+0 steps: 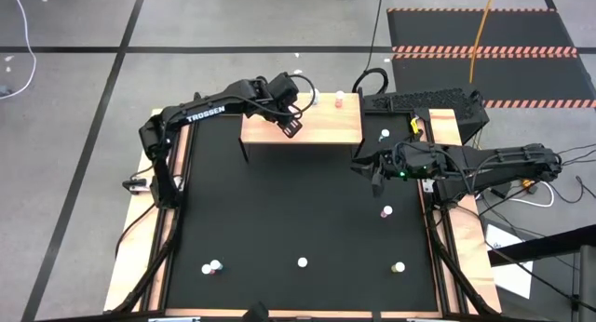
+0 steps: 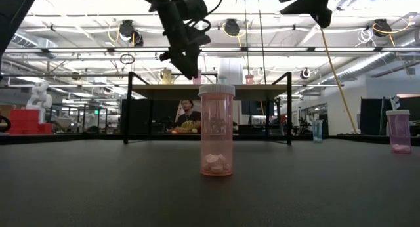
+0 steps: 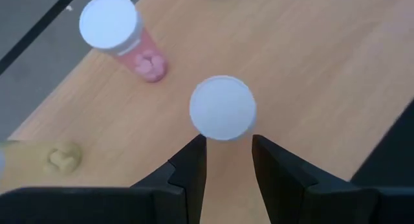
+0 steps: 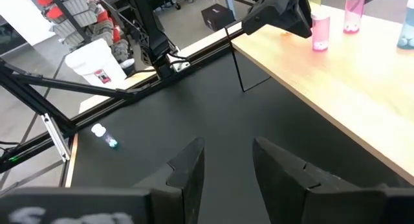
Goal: Pick and place medicine bottles onto shelf by color
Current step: Put the top pink pill bottle on the shelf aligned with the other pink bottle, then put the bottom blue pill bottle on the shelf aligned with the other blue pill bottle
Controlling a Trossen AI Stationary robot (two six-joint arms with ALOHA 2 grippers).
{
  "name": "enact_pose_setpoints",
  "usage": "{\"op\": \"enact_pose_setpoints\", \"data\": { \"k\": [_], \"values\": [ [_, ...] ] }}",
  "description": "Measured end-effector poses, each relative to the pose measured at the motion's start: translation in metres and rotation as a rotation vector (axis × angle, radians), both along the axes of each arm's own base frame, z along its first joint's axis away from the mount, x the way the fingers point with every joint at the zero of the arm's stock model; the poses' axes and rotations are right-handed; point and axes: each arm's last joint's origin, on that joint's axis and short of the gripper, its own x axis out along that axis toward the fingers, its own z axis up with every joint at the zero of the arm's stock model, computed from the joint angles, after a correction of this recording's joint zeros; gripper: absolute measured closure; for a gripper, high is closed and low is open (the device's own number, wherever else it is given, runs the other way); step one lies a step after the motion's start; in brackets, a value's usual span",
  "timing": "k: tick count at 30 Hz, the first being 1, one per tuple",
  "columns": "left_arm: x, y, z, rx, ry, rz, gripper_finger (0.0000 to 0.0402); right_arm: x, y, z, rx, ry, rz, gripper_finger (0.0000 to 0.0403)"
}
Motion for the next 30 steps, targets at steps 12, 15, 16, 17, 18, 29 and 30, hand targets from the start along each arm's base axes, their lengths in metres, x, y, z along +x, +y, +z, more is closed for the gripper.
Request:
{"op": "enact_pose_setpoints", "data": {
  "k": [12, 15, 16, 17, 18, 29, 30],
  "values": [
    [0.0, 0.001, 0.0, 0.012, 0.006, -0.02, 0.0277, 0.0, -0.001, 0.0, 0.005, -0.004, -0.022, 0.028],
    [0.0, 0.001, 0.0, 0.015, 0.01, -0.028, 0.0272, 0.0, -0.001, 0.0, 0.005, -0.003, -0.022, 0.028],
    [0.0, 0.0, 0.0, 0.016, 0.011, -0.029, 0.0267, 0.0, -0.001, 0.0, 0.005, -0.004, -0.022, 0.028],
    [0.0, 0.0, 0.0, 0.015, 0.011, -0.029, 0.0259, 0.0, -0.001, 0.0, 0.006, -0.003, -0.023, 0.028],
    [0.0, 0.0, 0.0, 0.015, 0.012, -0.03, 0.0249, 0.0, -0.001, 0.0, 0.008, -0.004, -0.024, 0.028],
    [-0.007, -0.004, 0.018, -0.009, 0.055, -0.032, 0.0084, 0.0, -0.001, 0.0, 0.01, -0.005, -0.03, 0.028],
    [-0.008, -0.006, 0.022, -0.014, 0.064, -0.034, 0.0071, 0.0, -0.001, 0.0, 0.01, -0.005, -0.03, 0.028]
  ]
}}
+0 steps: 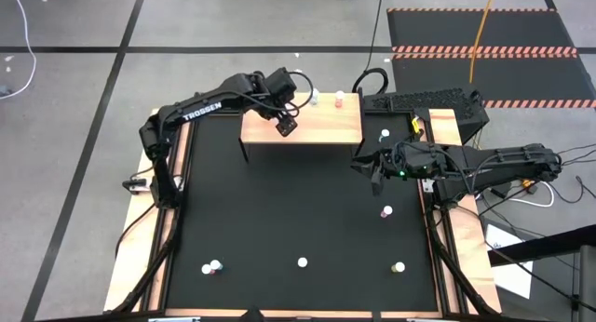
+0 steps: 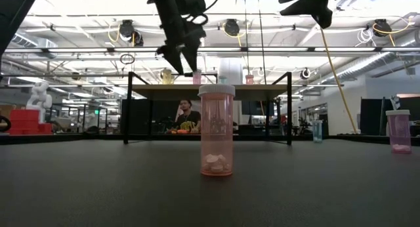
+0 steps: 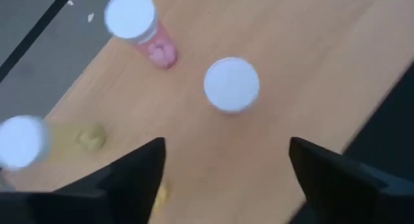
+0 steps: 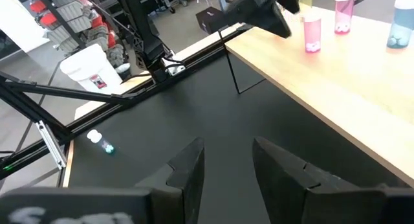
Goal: Pick and place medicine bottles onto shelf by color
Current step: Put the bottom blue pill bottle on the shelf aligned with the other blue pill bottle
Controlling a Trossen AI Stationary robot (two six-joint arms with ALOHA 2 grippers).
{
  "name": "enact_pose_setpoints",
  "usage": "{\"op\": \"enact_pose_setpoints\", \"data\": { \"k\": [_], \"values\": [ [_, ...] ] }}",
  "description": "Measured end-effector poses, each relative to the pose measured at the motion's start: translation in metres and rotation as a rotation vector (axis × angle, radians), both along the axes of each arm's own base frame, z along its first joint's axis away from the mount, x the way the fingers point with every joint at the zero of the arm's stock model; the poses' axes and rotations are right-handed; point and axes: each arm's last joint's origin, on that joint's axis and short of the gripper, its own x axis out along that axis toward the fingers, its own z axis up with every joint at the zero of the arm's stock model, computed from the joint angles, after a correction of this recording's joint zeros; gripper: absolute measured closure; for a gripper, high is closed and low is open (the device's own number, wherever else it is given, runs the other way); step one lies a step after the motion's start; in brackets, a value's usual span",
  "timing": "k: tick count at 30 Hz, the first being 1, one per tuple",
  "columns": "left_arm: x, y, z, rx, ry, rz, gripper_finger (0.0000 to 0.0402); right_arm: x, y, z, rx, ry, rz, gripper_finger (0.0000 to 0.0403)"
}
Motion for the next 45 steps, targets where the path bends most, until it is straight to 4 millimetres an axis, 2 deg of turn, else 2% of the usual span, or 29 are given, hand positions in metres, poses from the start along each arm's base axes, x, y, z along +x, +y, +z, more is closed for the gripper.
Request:
{"op": "enact_pose_setpoints", "data": {
  "k": [4, 9, 15, 19, 21, 25, 30, 36, 41, 45],
  "values": [
    [-0.004, -0.013, 0.026, -0.004, 0.012, -0.027, 0.0033, 0.0, 0.0, 0.0, 0.001, -0.001, -0.001, 0.028],
    [-0.01, -0.042, 0.064, 0.028, -0.013, -0.045, 0.0023, 0.0, 0.0, 0.0, 0.023, -0.006, -0.003, 0.028],
    [-0.033, -0.095, 0.106, 0.176, -0.183, -0.044, 0.006, 0.0, 0.002, 0.0, 0.041, -0.01, 0.003, 0.028],
    [-0.062, -0.125, 0.119, 0.168, -0.299, -0.021, 0.0097, 0.001, 0.003, 0.0, 0.021, -0.004, 0.017, 0.028],
    [-0.077, -0.141, 0.119, 0.128, -0.349, -0.01, 0.0115, 0.002, 0.004, -0.001, 0.019, 0.003, 0.019, 0.028],
    [-0.095, -0.179, 0.1, 0.039, -0.395, 0.02, 0.0144, 0.006, 0.008, -0.007, 0.002, 0.013, 0.077, 0.028],
    [-0.106, -0.233, 0.067, -0.121, -0.395, 0.08, 0.0164, 0.013, 0.013, -0.032, -0.04, 0.003, 0.167, 0.028],
    [-0.123, -0.29, 0.024, -0.241, -0.275, 0.079, 0.0165, 0.015, 0.02, -0.063, 0.097, -0.136, 0.241, 0.028],
    [-0.147, -0.325, -0.008, -0.274, -0.238, 0.104, 0.0165, 0.01, 0.041, -0.058, 0.104, -0.377, 0.305, 0.028],
    [-0.164, -0.349, -0.035, -0.302, -0.222, 0.044, 0.0165, 0.009, 0.051, -0.055, 0.104, -0.349, 0.222, 0.028]
  ]
}}
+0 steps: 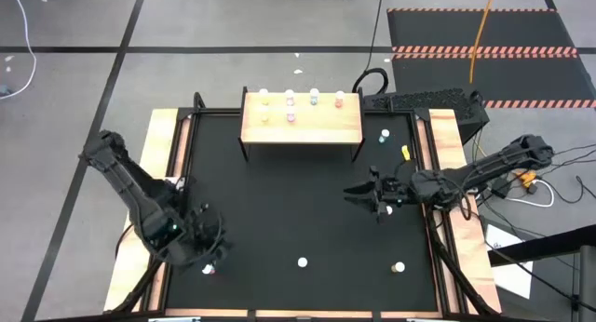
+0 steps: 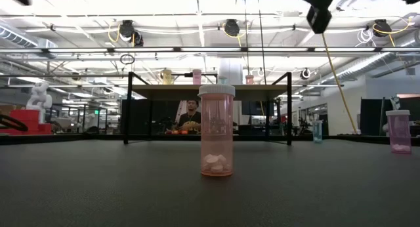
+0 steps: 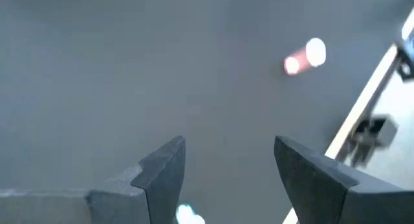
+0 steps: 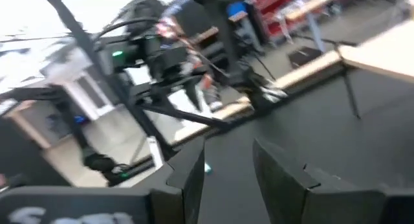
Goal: Pick and place medicine bottles onto shelf by color
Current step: Put the bottom blue pill bottle on the shelf aligned with the other blue pill bottle
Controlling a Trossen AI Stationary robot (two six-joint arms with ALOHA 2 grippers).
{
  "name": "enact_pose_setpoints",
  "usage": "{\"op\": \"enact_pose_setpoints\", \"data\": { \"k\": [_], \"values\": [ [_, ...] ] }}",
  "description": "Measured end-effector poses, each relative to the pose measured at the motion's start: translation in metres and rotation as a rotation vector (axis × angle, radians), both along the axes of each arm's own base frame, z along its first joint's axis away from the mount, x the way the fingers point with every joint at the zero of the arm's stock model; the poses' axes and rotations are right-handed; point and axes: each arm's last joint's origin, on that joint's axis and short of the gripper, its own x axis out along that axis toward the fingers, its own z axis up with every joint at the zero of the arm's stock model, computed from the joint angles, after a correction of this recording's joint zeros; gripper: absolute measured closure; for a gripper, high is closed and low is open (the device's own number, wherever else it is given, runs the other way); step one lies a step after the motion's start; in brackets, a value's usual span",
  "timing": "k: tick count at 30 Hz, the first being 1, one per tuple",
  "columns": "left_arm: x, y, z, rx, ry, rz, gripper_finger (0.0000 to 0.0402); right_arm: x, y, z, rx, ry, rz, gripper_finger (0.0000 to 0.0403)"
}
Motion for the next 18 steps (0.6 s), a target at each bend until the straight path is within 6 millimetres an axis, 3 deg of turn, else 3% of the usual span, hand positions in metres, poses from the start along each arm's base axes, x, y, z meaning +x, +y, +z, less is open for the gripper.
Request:
{"op": "enact_pose_setpoints", "data": {
  "k": [8, 13, 18],
  "values": [
    [-0.022, -0.033, -0.048, -0.185, 0.011, -0.131, 0.0165, 0.016, 0.022, 0.004, 0.089, 0.076, -0.06, 0.028],
    [-0.029, -0.039, -0.058, -0.21, -0.003, -0.169, 0.0165, 0.04, 0.041, 0.009, 0.152, 0.128, -0.093, 0.028],
    [-0.034, -0.033, -0.063, -0.109, 0.05, -0.219, 0.0165, 0.063, 0.07, 0.012, 0.16, 0.159, -0.04, 0.028]
  ]
}}
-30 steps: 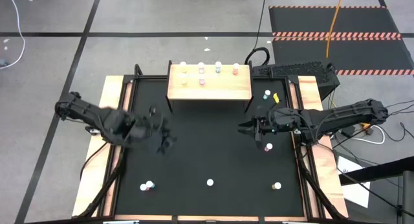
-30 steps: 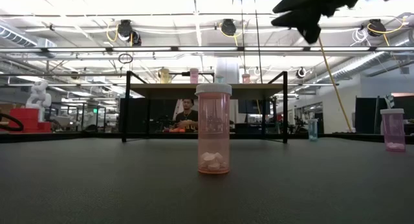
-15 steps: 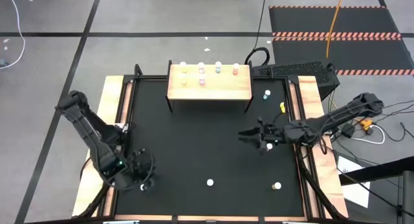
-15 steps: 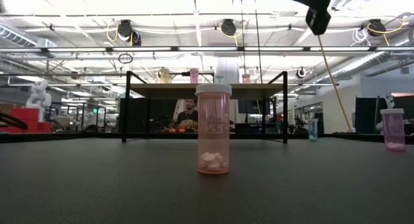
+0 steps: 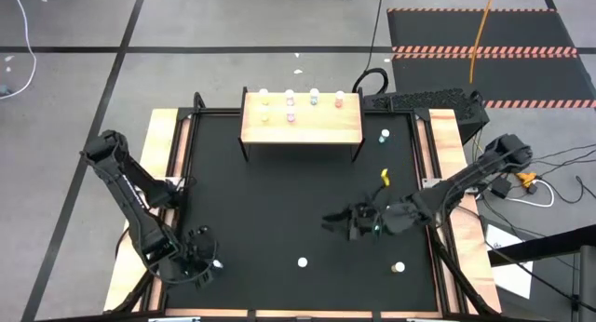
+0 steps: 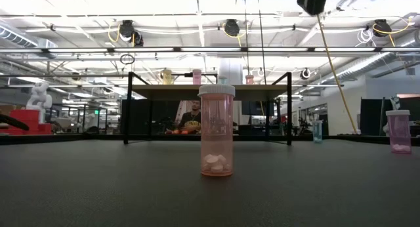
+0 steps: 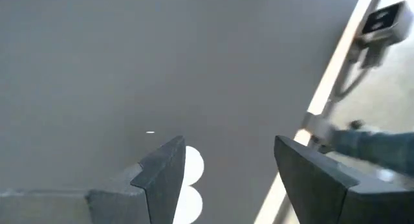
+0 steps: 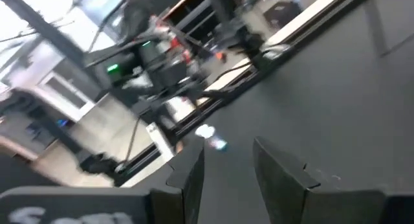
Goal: Pick and place medicine bottles onto shelf by color
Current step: Put the bottom blue pill bottle on the shelf aligned with the other blue pill bottle
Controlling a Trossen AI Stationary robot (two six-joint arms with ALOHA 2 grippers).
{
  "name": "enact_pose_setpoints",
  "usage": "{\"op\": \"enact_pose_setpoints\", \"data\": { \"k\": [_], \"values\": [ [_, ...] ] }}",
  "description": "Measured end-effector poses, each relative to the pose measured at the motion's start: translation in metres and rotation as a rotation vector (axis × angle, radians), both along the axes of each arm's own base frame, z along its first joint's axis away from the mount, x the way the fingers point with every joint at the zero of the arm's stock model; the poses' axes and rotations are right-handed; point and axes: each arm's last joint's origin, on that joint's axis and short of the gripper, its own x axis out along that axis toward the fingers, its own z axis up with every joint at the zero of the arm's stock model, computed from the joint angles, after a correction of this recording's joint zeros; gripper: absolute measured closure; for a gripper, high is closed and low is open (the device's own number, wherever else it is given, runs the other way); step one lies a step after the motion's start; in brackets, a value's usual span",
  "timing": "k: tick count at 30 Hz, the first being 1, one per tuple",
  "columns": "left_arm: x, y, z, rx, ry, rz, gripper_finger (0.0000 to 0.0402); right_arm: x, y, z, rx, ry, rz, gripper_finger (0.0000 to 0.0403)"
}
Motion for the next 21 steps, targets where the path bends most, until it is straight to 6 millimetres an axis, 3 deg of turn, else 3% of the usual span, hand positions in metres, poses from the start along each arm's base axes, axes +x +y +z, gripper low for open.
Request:
{"op": "enact_pose_setpoints", "data": {
  "k": [9, 15, 21],
  "values": [
    [0.007, -0.01, -0.024, 0.205, 0.008, -0.168, 0.0164, 0.012, 0.031, -0.002, 0.019, 0.004, -0.029, 0.028],
    [0.005, -0.012, -0.039, 0.216, 0.146, -0.163, 0.0164, 0.006, 0.038, -0.001, 0.017, -0.002, -0.05, 0.028],
    [0.001, -0.017, -0.044, 0.211, 0.166, -0.16, 0.0165, 0.007, 0.036, -0.001, 0.013, -0.005, -0.061, 0.028]
  ]
}}
